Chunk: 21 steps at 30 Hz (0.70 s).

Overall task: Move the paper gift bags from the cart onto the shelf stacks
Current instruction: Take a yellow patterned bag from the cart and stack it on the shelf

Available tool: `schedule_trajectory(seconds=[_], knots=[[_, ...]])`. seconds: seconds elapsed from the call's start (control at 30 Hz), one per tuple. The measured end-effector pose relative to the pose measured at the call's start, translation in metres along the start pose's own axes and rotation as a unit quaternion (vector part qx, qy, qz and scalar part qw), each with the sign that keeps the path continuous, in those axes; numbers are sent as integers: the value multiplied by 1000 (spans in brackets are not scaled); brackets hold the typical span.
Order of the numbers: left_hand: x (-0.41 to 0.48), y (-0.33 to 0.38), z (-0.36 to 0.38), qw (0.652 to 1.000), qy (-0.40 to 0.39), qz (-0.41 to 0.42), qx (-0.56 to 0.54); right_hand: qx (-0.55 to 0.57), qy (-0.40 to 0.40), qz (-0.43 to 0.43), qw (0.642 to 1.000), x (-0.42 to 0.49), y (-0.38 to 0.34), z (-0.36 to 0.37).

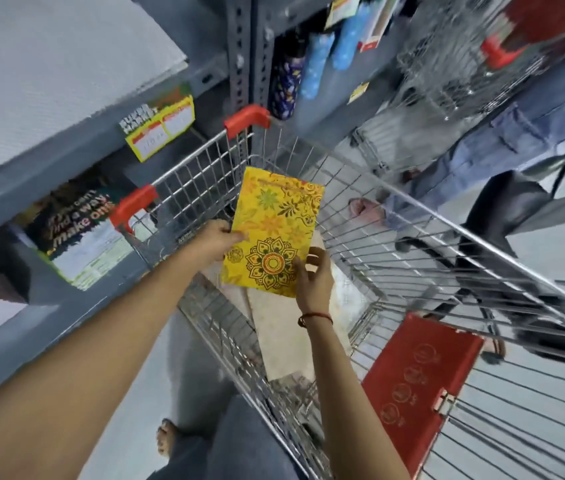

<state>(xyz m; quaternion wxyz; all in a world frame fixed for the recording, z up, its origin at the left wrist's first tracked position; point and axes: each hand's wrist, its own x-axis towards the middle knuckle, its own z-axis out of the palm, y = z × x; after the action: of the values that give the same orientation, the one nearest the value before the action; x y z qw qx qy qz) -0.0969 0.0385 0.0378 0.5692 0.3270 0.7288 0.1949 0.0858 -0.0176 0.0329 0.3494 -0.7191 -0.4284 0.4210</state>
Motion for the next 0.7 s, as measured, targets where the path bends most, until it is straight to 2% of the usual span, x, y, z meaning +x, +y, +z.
schedule_trajectory(seconds=[0.17, 0.3, 0.43, 0.57, 0.7], knots=[[-71, 40, -53, 981, 68, 149, -106, 41, 7, -110, 993, -23, -80, -8], [-128, 58, -104, 954, 114, 238, -144, 83, -4, -189, 978, -52, -137, 4], [-162, 52, -142, 941, 156, 260, -150, 98, -39, -198, 974, -82, -169, 20], [-209, 28, -200, 921, 203, 283, -177, 104, -71, -244, 962, -125, -204, 54], [-255, -7, -262, 891, 278, 298, -200, 125, -144, -282, 940, -170, -243, 102]])
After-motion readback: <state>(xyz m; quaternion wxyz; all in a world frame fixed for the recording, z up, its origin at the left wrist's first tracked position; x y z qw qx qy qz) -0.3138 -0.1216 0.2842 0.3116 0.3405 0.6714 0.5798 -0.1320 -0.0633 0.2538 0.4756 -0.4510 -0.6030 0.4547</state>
